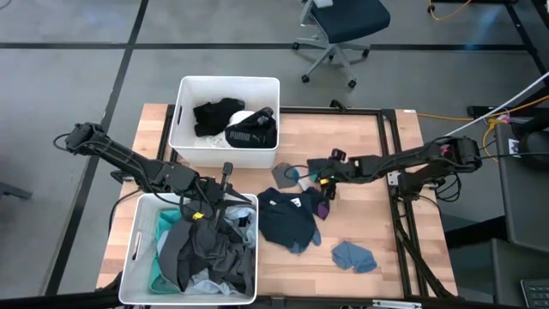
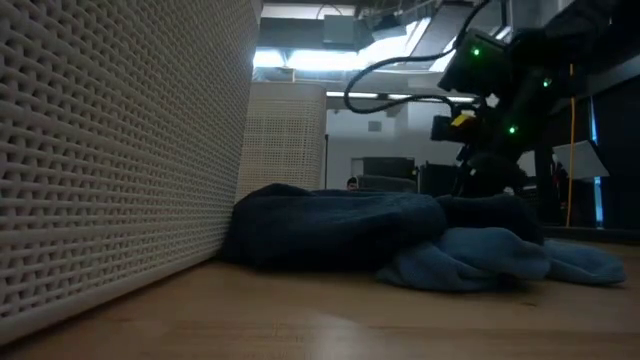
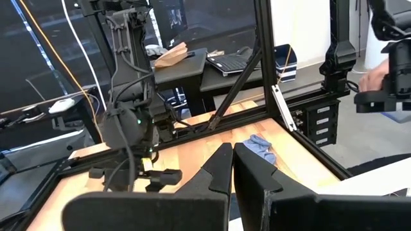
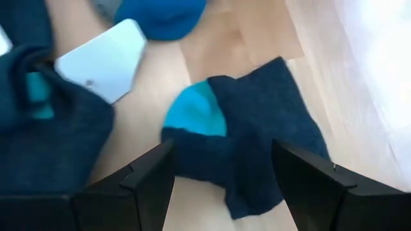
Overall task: Sort clothes
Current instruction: Put the top dark blue sock into the bottom laundry organizer
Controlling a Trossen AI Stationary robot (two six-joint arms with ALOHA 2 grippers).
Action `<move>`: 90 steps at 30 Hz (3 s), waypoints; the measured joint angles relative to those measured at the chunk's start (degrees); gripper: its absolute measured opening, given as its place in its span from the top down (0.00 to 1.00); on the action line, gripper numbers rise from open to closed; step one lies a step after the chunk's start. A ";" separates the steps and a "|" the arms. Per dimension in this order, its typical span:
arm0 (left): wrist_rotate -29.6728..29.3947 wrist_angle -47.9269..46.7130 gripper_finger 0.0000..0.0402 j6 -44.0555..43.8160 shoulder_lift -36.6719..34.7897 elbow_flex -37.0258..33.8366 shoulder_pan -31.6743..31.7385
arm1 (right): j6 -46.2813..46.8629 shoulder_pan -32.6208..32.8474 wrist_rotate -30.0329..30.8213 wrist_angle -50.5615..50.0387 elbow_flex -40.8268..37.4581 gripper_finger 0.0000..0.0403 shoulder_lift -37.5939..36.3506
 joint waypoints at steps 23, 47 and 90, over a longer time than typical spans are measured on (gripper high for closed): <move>0.01 0.02 0.99 -0.04 0.00 0.00 0.02 | -0.15 -1.22 0.58 7.12 -3.84 0.86 4.90; -0.13 -0.43 0.99 -0.39 -1.21 0.00 -1.26 | -4.07 4.88 10.48 -11.24 16.69 0.96 5.16; -4.55 -8.75 0.99 -0.55 -8.94 0.00 -8.28 | -17.44 22.73 -8.74 40.61 41.90 0.95 24.63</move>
